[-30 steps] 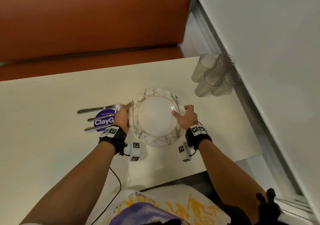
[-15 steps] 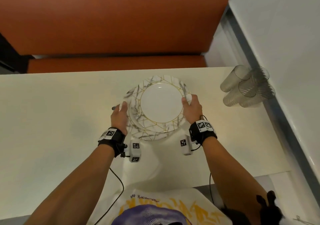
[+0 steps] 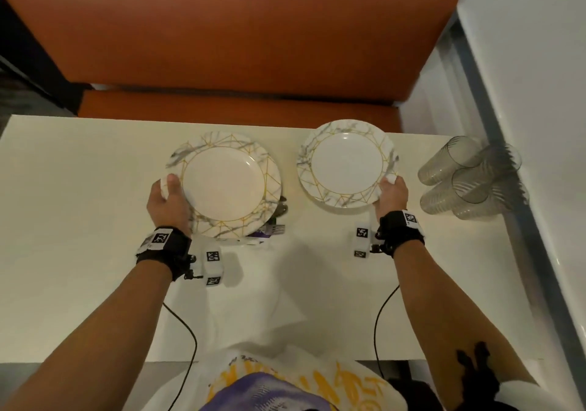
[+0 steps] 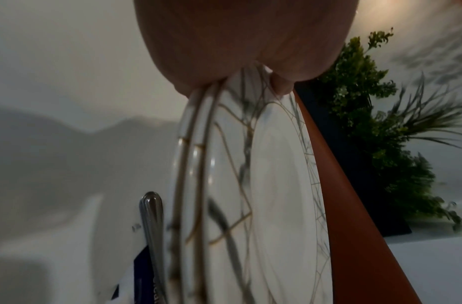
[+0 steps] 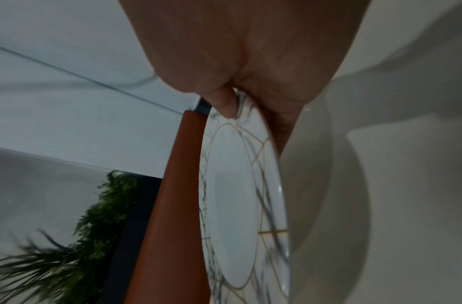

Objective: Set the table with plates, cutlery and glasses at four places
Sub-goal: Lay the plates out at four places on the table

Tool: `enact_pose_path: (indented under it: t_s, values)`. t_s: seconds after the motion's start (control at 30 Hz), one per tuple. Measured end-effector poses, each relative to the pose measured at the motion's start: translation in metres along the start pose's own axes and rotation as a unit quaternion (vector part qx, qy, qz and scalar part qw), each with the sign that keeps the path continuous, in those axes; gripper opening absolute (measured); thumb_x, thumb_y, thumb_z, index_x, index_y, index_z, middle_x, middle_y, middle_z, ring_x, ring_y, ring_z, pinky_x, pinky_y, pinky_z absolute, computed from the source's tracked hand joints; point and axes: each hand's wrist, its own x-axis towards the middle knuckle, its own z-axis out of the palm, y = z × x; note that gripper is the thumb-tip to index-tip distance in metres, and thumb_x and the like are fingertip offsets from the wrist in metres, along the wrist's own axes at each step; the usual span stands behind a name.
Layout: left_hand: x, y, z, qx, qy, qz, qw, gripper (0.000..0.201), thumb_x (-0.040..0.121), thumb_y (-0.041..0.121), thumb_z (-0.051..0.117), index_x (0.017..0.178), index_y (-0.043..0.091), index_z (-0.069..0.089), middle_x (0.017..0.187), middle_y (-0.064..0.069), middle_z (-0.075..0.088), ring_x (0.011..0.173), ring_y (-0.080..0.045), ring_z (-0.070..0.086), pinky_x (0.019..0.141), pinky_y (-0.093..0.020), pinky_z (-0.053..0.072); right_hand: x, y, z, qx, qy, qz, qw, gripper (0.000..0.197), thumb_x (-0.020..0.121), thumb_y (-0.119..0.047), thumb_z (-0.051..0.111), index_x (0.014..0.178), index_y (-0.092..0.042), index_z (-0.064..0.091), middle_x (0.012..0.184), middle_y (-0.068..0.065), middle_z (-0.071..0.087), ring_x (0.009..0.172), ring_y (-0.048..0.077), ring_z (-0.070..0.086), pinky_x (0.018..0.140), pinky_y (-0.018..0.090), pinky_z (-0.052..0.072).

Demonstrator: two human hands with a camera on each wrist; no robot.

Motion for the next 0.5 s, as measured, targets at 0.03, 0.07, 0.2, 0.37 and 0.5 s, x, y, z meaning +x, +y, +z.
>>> enact_pose_path:
  t_s: [0.03, 0.07, 0.2, 0.37, 0.5]
  values:
    - [0.001, 0.0, -0.002, -0.004, 0.013, 0.011, 1.0, 0.07, 0.094, 0.061, 0.058, 0.147, 0.016, 0.051, 0.122, 0.005, 0.067, 0.121, -0.027, 0.06, 0.107, -0.04, 0.049, 0.013, 0.008, 0.001, -0.017, 0.008, 0.002, 1.0, 0.067, 0.08, -0.031, 0.055, 0.145, -0.017, 0.046, 0.139, 0.012, 0.058, 0.123, 0.036, 0.058, 0.105, 0.058, 0.048]
    - [-0.003, 0.002, -0.003, -0.007, 0.022, 0.018, 1.0, 0.055, 0.099, 0.053, 0.056, 0.139, 0.015, 0.058, 0.108, 0.01, 0.066, 0.112, -0.023, 0.06, 0.101, -0.035, 0.05, 0.016, 0.01, 0.003, -0.04, 0.01, 0.005, 0.999, 0.066, 0.082, -0.031, 0.053, 0.145, -0.015, 0.045, 0.14, 0.015, 0.057, 0.125, 0.038, 0.057, 0.105, 0.058, 0.048]
    - [-0.01, -0.003, -0.009, -0.018, 0.062, 0.045, 0.997, 0.034, 0.099, 0.049, 0.054, 0.104, 0.018, 0.067, 0.094, -0.001, 0.065, 0.089, -0.021, 0.058, 0.084, -0.039, 0.052, 0.001, 0.005, 0.004, -0.111, 0.002, 0.005, 0.994, 0.051, 0.095, -0.023, 0.048, 0.144, -0.007, 0.045, 0.141, 0.019, 0.055, 0.127, 0.038, 0.055, 0.106, 0.05, 0.047]
    - [-0.022, -0.004, -0.005, -0.032, 0.083, 0.017, 0.996, 0.029, 0.09, 0.054, 0.056, 0.078, 0.028, 0.062, 0.077, 0.001, 0.058, 0.074, -0.021, 0.053, 0.071, -0.039, 0.048, -0.005, 0.0, 0.002, -0.2, -0.001, -0.001, 0.98, 0.044, 0.1, -0.025, 0.048, 0.14, -0.008, 0.049, 0.136, 0.015, 0.058, 0.123, 0.037, 0.056, 0.102, 0.046, 0.049]
    - [-0.033, -0.007, 0.003, -0.044, 0.067, -0.004, 0.997, 0.029, 0.093, 0.053, 0.056, 0.075, 0.031, 0.059, 0.077, 0.002, 0.058, 0.067, -0.019, 0.053, 0.064, -0.03, 0.049, 0.003, 0.002, -0.002, -0.252, 0.003, 0.005, 0.968, 0.034, 0.092, -0.03, 0.056, 0.119, -0.01, 0.058, 0.118, 0.014, 0.066, 0.096, 0.035, 0.068, 0.082, 0.053, 0.06]
